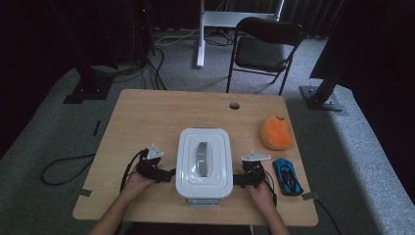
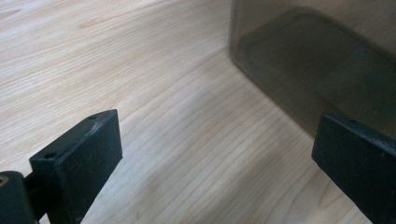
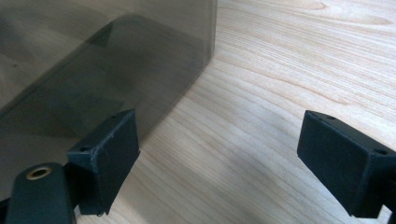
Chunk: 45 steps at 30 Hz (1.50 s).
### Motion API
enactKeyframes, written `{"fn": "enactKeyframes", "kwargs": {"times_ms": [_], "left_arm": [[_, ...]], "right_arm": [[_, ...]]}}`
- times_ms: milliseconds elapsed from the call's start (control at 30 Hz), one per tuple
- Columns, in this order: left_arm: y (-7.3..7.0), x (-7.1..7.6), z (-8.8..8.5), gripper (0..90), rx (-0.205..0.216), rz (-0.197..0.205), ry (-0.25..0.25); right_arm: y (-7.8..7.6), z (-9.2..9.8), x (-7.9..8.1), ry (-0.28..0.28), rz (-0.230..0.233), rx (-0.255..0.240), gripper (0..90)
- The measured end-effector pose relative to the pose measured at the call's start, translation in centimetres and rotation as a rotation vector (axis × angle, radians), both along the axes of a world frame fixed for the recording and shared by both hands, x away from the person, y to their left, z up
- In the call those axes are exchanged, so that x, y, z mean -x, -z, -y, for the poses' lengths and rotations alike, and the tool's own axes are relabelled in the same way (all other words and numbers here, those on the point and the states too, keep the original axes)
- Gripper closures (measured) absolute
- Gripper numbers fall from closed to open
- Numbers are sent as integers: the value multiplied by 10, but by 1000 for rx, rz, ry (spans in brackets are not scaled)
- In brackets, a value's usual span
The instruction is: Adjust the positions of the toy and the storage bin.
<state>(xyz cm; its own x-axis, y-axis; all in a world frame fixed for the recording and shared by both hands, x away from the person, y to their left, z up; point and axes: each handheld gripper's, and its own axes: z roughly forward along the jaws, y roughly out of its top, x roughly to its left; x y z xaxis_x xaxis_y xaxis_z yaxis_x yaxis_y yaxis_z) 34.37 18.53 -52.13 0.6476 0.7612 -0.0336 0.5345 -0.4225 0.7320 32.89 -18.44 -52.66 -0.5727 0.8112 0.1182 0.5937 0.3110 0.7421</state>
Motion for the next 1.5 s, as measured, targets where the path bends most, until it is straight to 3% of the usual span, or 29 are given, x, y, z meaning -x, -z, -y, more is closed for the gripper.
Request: {"fn": "enactKeyframes", "kwargs": {"times_ms": [167,267,333,467,700,1000,1167,1367,1500], "left_arm": [[3,3,-11,22,18,-15,-8],[5,4,-19,21,31,-28,-23],[6,5,-23,21,14,-35,-30],[9,11,-32,21,10,-42,-31],[13,22,-52,1,-37,-55,-70],[19,32,-83,1,-23,-77,-121],[21,37,-91,2,-32,-94,-116],[20,43,-98,2,-27,-80,-138],[17,45,-98,2,-10,-99,-145]], "right_arm": [[-3,3,5,-5,23,-1,124],[-4,6,8,-10,44,22,137],[-5,7,8,-13,55,44,142],[-7,10,9,-23,69,37,152],[-14,16,5,-30,89,32,170],[-24,29,2,-22,82,-48,126],[-27,38,2,-9,84,-103,121],[-33,44,2,4,106,-114,117],[-34,48,1,19,96,-123,118]]}}
